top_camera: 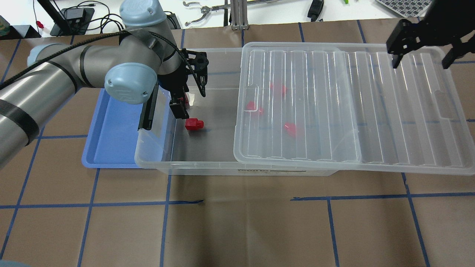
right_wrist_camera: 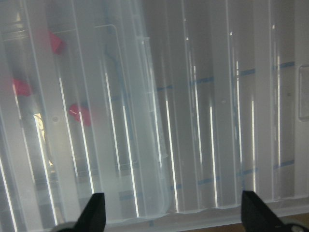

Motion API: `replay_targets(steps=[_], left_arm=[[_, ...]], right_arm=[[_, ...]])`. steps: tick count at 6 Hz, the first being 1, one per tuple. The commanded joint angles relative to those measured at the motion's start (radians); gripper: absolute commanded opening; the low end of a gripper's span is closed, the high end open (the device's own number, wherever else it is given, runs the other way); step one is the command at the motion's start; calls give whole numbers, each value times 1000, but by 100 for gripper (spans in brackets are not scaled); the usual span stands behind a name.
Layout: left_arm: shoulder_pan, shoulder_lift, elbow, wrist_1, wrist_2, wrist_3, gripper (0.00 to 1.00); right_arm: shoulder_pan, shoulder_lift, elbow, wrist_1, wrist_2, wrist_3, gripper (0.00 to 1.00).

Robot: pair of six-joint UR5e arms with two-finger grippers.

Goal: Place red block in blue tray from box

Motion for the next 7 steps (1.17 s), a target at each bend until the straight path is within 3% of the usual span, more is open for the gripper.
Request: replay_targets(steps=[1,4,5,6,7], left_arm=[[1,-50,-43,109,5,16,97],[4,-97,-38,109,23,18,97],[4,-101,-38,111,23,18,81],[1,-95,-41,118,41,10,27],[1,-97,-40,120,48,7,10]], right_arm=[[80,1,-7,8,58,98,100],[81,8,-7,7,60,17,100],[70,8,-2,7,58,-2,100],[73,8,-1,5,58,0,100],[73,8,2,4,55,0,100]])
